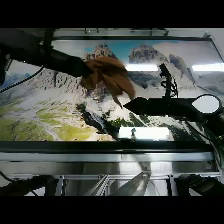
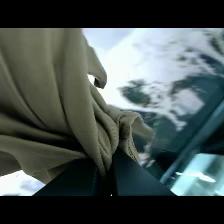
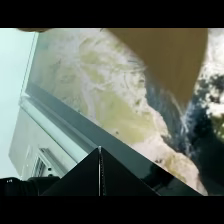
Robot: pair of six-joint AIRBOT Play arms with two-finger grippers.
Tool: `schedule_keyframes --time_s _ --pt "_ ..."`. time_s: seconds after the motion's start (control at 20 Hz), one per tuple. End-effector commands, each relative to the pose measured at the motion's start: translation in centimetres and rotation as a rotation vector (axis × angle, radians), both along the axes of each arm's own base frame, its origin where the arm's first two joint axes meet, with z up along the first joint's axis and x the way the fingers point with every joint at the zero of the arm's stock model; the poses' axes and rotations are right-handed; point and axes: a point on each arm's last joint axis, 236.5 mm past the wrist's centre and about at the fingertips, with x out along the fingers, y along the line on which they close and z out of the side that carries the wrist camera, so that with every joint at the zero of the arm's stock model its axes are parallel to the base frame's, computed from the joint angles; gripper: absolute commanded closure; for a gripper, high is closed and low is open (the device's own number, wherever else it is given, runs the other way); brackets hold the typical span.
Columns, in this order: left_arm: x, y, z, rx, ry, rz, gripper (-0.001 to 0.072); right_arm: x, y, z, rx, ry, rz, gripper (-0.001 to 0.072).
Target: Fold the shirts.
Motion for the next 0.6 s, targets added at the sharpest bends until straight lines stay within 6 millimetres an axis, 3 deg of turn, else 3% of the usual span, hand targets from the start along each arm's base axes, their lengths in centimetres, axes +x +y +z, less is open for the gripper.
schedule_keyframes --time_s 0.0,0.1,0.15,0.25,0.35,0.45,0.55 --pt "-3.4 -5.0 1.6 -0.037 -0.022 -0.138 0.0681 -0.6 -0.4 -0.1 0.004 0.029 0.024 0.0695" --pt "-3.6 -4.9 -1.9 -0.017 0.054 -0.122 0.0679 -0.3 -1.3 0.0 0.007 0.04 0.015 0.0694" --pt "-3.7 -4.7 -3.8 -0.006 0.092 -0.108 0.0623 -0.3 -1.7 0.0 0.009 0.047 0.014 0.0694" --pt "-3.8 -3.7 -6.4 0.012 0.154 -0.077 -0.0013 -0.5 -2.3 -0.1 0.009 0.064 0.024 0.064" --pt "-2.6 -1.4 -6.3 0.014 0.168 -0.032 -0.0006 -0.8 -2.7 -0.2 0.009 0.081 0.036 0.0261" --pt "-1.5 2.1 -5.1 0.017 0.197 0.017 -0.0005 -0.7 -3.5 -0.7 -0.015 0.082 0.031 0.0251" --pt "-1.0 6.2 -5.1 0.024 0.254 0.079 -0.0005 -0.1 -5.7 -2.8 -0.119 0.096 -0.005 0.0251"
